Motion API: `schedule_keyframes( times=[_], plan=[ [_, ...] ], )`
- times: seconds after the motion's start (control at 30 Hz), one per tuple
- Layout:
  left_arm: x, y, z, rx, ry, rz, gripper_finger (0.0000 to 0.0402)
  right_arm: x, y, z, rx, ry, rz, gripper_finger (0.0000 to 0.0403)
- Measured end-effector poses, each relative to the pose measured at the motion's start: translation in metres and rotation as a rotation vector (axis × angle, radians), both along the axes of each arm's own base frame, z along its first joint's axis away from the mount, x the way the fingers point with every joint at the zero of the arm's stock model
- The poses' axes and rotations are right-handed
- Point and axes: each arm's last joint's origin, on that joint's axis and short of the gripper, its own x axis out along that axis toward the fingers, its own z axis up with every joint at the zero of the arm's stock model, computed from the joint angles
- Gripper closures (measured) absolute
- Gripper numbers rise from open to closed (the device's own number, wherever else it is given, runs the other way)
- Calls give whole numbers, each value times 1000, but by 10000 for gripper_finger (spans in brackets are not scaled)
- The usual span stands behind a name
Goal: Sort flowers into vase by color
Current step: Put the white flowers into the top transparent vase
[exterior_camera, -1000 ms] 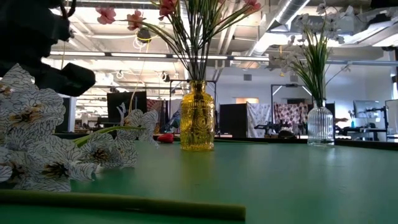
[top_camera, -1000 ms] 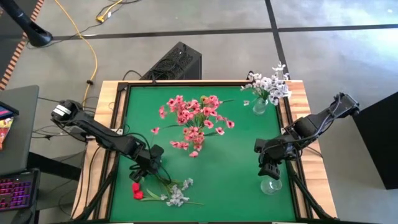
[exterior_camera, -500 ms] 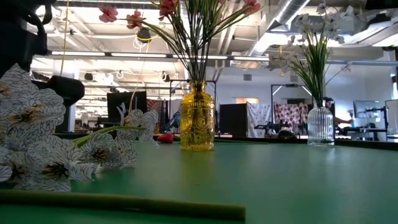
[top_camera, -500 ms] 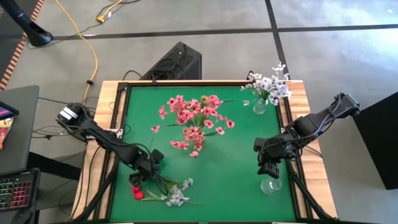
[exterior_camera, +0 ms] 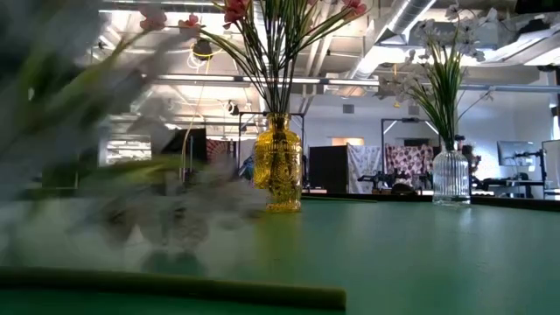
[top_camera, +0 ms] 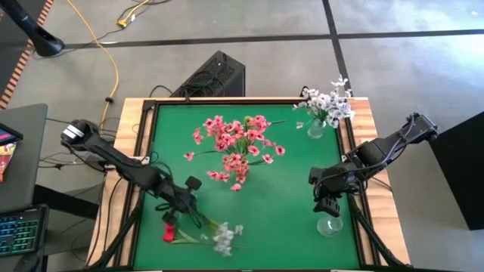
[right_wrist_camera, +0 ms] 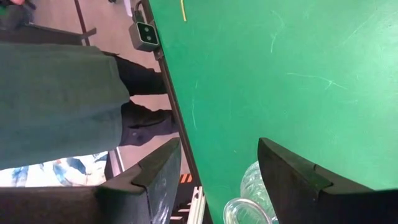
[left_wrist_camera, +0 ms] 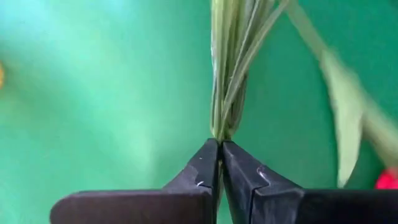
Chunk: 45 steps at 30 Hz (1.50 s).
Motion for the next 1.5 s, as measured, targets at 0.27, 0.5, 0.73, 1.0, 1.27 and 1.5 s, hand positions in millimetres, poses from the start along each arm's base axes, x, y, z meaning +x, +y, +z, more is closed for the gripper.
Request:
schedule_keyframes(
  times=[0.27, 0.5, 0.73, 1.0, 1.27, 1.5],
  plan=[
    [-9, 29, 57, -262, -267, 154, 401, -3, -3, 3, 14, -14, -11, 163],
    [-24, 40, 84, -394, -392, 160, 401, -3, -12, 8, 31, -46, -51, 163],
    [-32, 44, 112, -459, -624, 129, 401, -5, -18, 12, 36, -66, -70, 163],
    [-58, 54, 155, -433, -793, 88, 401, -13, -24, 18, 65, -91, -89, 163],
    [-106, 71, 201, -481, -1047, 48, 401, -16, -31, 22, 89, -114, -129, 163],
    [-129, 85, 226, -409, -1342, 182, 401, -7, -28, 34, 108, -291, -84, 163]
  ],
)
